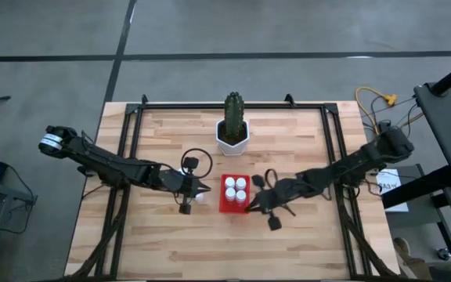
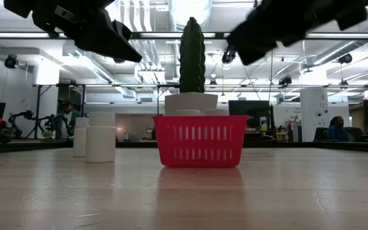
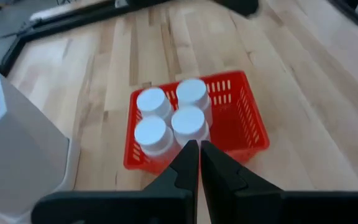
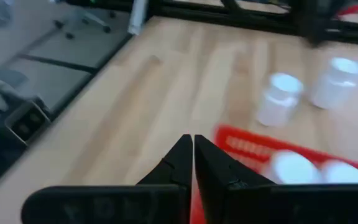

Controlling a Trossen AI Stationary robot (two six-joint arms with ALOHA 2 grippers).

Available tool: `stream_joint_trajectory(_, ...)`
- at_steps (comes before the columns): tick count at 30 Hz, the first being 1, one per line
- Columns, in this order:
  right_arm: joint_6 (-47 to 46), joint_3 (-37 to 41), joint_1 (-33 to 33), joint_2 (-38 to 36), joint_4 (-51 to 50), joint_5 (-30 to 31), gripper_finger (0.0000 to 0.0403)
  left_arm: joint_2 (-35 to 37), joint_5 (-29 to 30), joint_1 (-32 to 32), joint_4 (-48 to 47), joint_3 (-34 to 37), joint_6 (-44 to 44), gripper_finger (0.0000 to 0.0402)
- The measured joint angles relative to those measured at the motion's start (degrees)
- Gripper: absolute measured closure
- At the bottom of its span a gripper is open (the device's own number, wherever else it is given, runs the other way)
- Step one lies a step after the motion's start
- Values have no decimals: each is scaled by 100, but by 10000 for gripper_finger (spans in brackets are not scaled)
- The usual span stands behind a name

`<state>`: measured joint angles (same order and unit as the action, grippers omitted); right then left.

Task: Pick and place pill bottles into a basket
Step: Adjust the white pill bottle in the red bin

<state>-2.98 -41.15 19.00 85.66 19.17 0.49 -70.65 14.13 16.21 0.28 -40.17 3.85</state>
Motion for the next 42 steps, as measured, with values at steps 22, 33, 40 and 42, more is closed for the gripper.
stream_joint_trajectory(22,-520,-1545,70,1098,-2207,256,395,254,2,-2,-438,121,-43,402)
stream_joint_trajectory(33,-595,-1349,-40,981,-2214,417,395,247,1,-1,-392,116,-45,402)
stream_joint_trajectory(40,-599,-1279,-144,993,-2233,413,395,247,0,-2,-385,116,-45,402)
stream_joint_trajectory(42,-584,-1272,-155,993,-2239,402,395,247,0,-1,-379,116,-45,402)
